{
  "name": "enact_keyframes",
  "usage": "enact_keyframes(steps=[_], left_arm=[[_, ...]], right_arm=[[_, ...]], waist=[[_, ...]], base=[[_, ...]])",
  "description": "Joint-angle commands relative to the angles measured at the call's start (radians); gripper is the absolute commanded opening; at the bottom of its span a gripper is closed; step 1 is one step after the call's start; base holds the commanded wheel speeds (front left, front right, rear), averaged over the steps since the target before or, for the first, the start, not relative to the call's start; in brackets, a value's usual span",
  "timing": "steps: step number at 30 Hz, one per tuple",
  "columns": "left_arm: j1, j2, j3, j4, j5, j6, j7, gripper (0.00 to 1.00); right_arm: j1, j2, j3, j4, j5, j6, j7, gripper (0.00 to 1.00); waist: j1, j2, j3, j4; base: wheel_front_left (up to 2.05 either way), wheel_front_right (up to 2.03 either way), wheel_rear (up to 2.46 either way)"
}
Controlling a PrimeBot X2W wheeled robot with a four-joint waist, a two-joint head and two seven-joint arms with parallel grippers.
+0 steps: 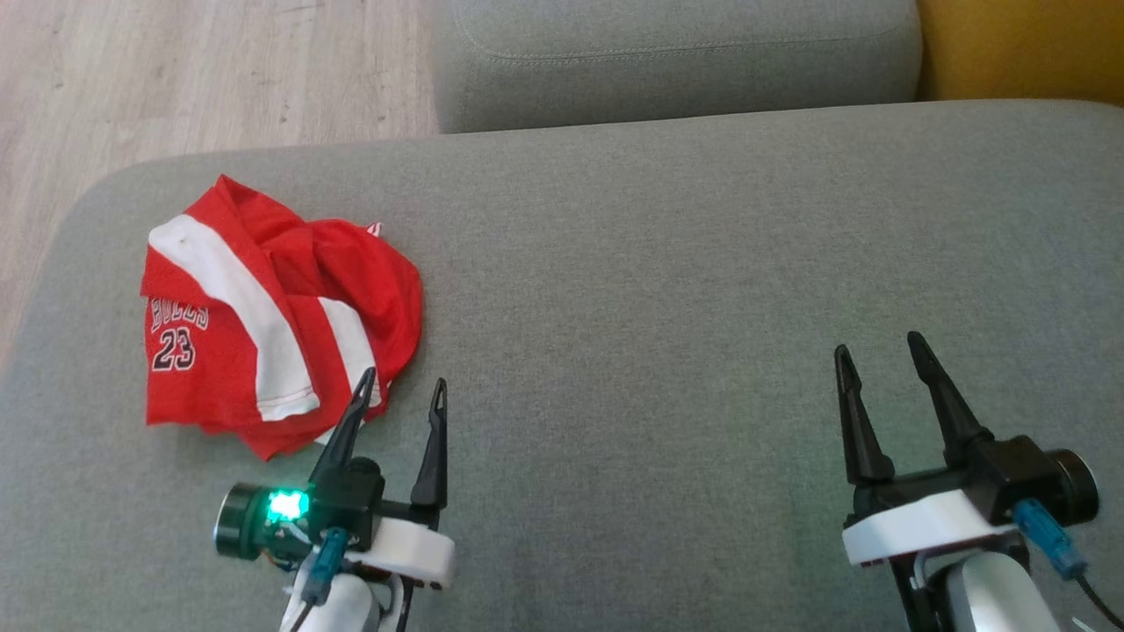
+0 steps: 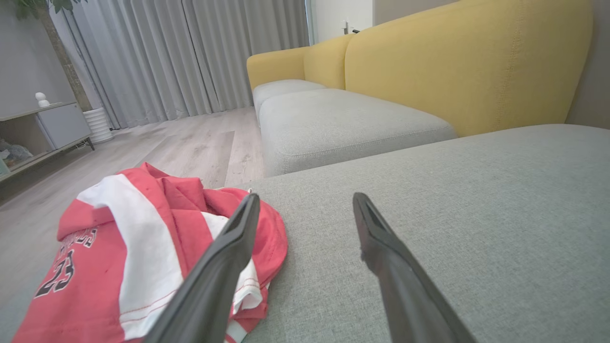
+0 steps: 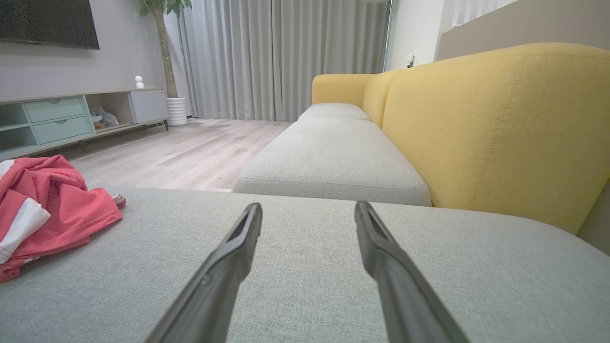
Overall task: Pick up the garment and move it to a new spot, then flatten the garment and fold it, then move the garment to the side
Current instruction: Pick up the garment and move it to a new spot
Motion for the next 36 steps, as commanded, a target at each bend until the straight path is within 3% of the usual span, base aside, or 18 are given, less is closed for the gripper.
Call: enact_keyframes(steps=[1,11,36], left_arm=[[-0.026,0.002,0.049,-0.021,0.011,-0.005,-0.01,1.0],[-0.014,-0.011,0.105,-0.021,0.035,-0.015,-0.01,1.0],[0.037,-0.041,0.189,-0.029,0.077,-0.052,-0.01,1.0]], right_arm=[[-0.045,-0.008,0.021,-0.034,0.009,-0.001,-0.011,1.0],[-0.04,-0.008,0.038,-0.029,0.039,-0.001,-0.011,1.0],[-0.006,-0.008,0.103,-0.027,0.059,-0.001,-0.011,1.0]], waist=[[0.0,0.0,0.002,0.005],[0.0,0.0,0.007,0.069],[0.0,0.0,-0.035,0.344]], base=[[0.0,0.0,0.0],[0.0,0.0,0.0],[0.0,0.0,0.0]])
